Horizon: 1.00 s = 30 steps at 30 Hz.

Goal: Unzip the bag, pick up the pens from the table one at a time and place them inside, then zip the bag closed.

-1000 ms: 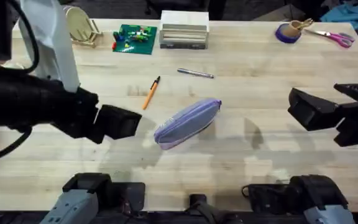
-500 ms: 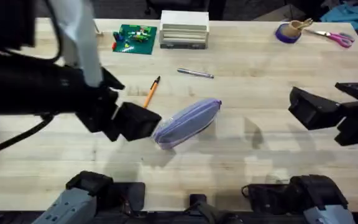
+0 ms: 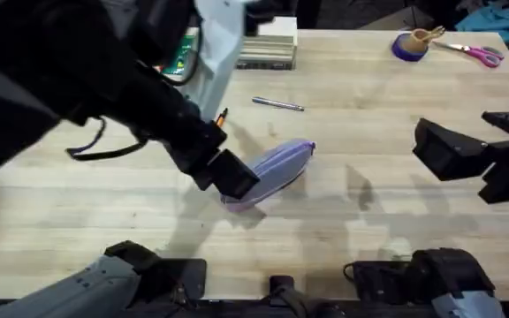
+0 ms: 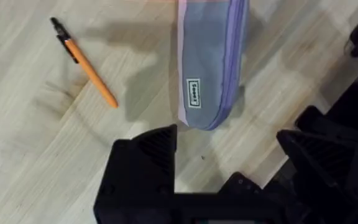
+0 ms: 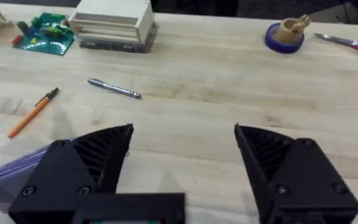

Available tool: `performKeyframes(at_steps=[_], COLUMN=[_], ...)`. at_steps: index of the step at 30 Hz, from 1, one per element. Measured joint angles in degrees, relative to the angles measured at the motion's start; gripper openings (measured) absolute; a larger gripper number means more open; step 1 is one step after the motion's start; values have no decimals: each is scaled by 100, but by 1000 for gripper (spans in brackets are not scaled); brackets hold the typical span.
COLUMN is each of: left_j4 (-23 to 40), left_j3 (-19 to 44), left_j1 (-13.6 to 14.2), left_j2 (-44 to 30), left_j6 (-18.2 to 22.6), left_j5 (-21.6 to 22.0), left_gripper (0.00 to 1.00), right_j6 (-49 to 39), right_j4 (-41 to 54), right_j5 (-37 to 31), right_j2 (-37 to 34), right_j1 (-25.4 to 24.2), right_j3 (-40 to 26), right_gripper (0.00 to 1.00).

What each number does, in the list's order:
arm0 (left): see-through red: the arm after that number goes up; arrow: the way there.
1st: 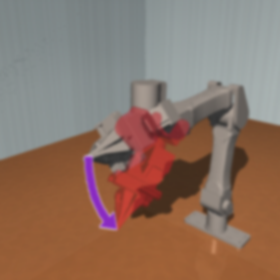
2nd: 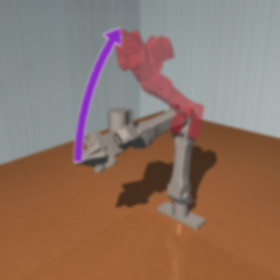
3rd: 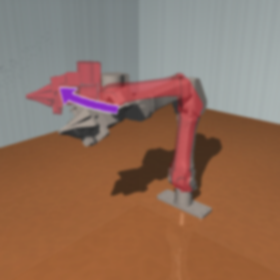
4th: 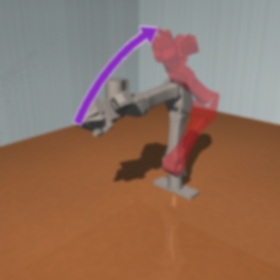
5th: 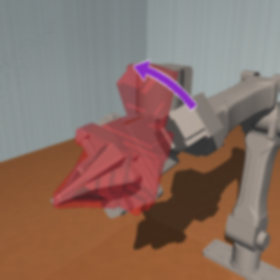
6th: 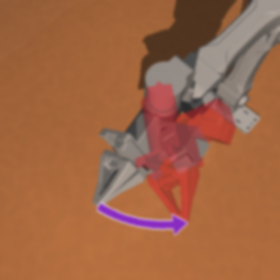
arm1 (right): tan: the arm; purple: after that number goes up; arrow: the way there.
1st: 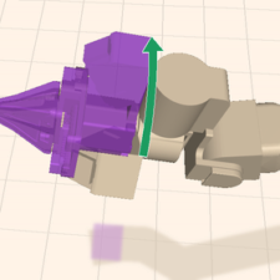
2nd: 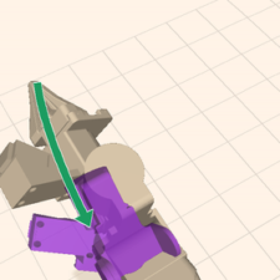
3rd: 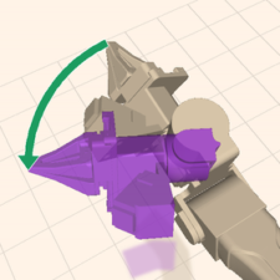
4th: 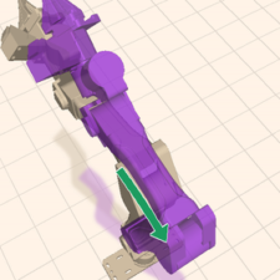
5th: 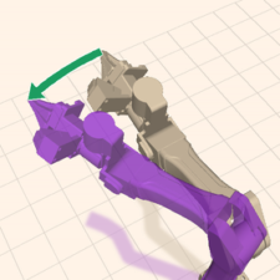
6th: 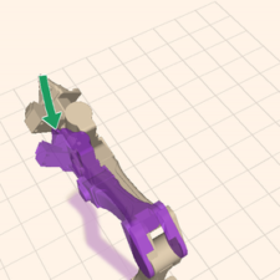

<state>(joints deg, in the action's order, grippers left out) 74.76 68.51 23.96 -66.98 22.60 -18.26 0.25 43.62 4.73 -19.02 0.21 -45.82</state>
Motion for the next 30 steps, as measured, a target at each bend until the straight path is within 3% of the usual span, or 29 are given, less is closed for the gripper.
performKeyframes(at_steps=[1, 5, 17, 24, 26, 30], left_j4=[-9, -269, -1269, -2049, -2260, -2252], left_j3=[-3, -238, -1512, -2309, -2326, -2326], left_j1=[192, 314, 314, 314, 314, 314], left_j2=[-153, -182, -182, -182, -182, -182], left_j6=[1, -17, -253, -452, -721, -870], left_j5=[57, 144, 170, -62, -108, -144], left_gripper=[996, 996, 996, 996, 995, 995], right_j6=[-28, -41, -247, -393, -415, -419], right_j4=[-9, -11, -121, -121, -121, -123], right_j5=[-2, -2, -24, -42, -42, -42], right_j2=[-1, -1, -1, -1, -1, -1], right_j1=[0, 0, 0, 0, 0, 0], right_j3=[0, 0, 0, 0, 0, 0], right_gripper=[998, 998, 998, 998, 998, 998])
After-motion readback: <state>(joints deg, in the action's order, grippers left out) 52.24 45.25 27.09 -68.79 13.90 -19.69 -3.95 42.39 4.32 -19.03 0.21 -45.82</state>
